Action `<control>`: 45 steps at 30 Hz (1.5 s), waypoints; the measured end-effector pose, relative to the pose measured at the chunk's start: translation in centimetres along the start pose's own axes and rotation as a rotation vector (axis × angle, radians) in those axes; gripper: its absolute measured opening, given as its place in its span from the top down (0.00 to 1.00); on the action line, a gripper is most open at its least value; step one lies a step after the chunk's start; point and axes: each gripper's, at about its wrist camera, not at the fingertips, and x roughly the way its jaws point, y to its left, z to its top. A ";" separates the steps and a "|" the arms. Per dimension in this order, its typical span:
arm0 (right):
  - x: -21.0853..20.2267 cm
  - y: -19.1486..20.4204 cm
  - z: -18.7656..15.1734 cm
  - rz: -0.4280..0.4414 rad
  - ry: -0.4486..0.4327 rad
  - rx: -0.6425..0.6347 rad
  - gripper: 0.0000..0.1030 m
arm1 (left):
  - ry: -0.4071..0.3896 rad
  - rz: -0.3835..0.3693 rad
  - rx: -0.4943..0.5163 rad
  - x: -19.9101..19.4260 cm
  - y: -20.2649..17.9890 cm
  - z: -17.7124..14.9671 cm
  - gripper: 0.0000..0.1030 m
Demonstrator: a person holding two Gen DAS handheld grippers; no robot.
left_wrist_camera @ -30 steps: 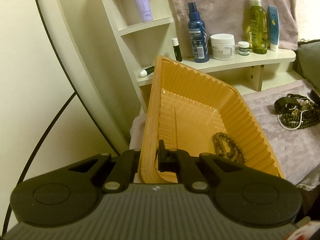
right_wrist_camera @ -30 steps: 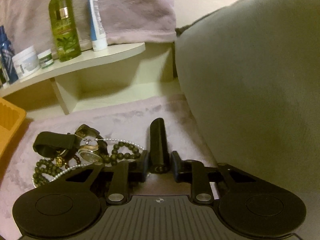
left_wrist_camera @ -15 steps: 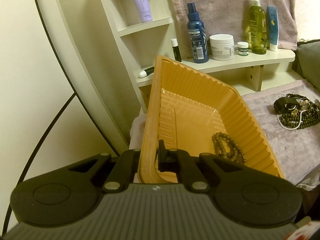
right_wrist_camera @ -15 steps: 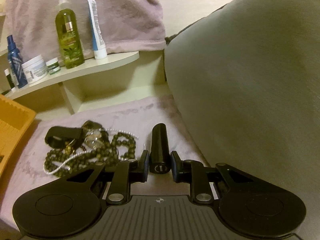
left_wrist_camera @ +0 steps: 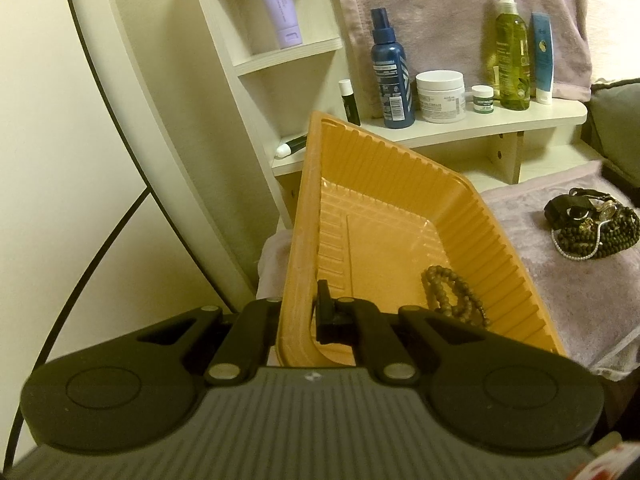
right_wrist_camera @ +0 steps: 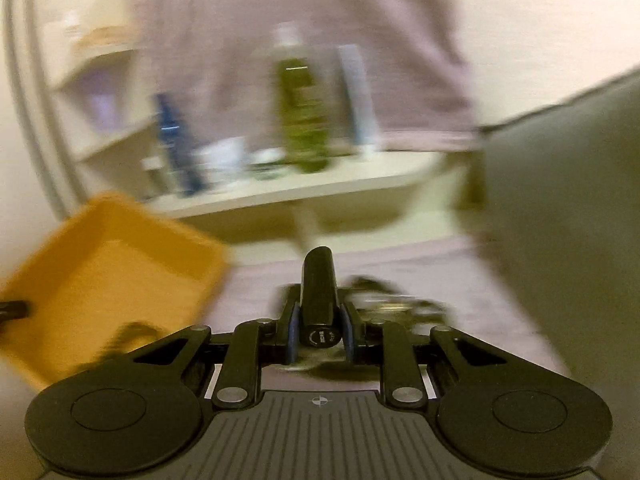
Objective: Organize jewelry
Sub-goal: 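Carry the black case into the orange tray and open the right gripper, then grasp a black watch band from the jewelry pile with the right gripper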
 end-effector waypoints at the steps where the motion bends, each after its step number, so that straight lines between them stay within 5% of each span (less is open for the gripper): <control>1: 0.5 1.1 0.1 0.039 0.014 -0.008 0.78 | 0.000 0.000 0.001 0.0 0.0 0.0 0.97; 8: 4.7 7.5 -1.3 0.203 0.118 -0.066 0.78 | -0.003 -0.004 0.003 0.0 0.0 0.0 0.97; 26: 7.9 9.9 -3.1 0.237 0.214 -0.046 0.74 | -0.006 -0.006 0.005 -0.1 -0.1 0.0 0.96; 33: 5.8 7.6 -2.8 0.179 0.160 -0.012 0.67 | -0.007 -0.007 0.005 -0.1 -0.1 0.0 0.96; 45: 2.4 -0.6 -3.5 -0.072 0.080 0.005 0.65 | -0.003 -0.012 0.008 0.0 0.1 0.3 0.96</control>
